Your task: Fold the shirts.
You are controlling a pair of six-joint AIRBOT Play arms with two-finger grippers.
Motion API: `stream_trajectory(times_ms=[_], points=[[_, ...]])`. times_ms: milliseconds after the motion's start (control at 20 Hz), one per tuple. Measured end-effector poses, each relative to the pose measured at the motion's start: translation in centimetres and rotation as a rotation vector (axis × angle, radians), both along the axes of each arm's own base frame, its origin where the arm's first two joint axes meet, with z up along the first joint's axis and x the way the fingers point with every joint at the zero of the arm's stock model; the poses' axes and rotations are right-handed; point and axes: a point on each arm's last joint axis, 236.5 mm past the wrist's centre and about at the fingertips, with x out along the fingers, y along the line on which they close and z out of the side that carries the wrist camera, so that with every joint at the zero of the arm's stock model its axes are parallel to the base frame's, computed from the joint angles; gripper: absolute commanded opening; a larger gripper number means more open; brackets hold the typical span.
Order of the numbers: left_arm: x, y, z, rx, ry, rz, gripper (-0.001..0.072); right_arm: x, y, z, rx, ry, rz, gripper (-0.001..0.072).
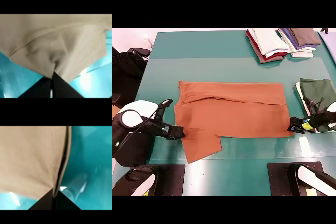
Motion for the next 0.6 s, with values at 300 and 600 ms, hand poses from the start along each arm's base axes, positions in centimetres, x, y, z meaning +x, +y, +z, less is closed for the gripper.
stream_trajectory(times_ms=[300,600], points=[[-4.4,0.5,3.2,0.003,0.021,-0.035,0.0022,-2.4,-1.0,4.6,-0.105,-0.048,0.083,0.0018],[0.2,1.4,4.6,0.051,-0.096,0.015,0.0023,-0.4,-1.7,6.0,-0.142,-0.105,0.092,0.0017]])
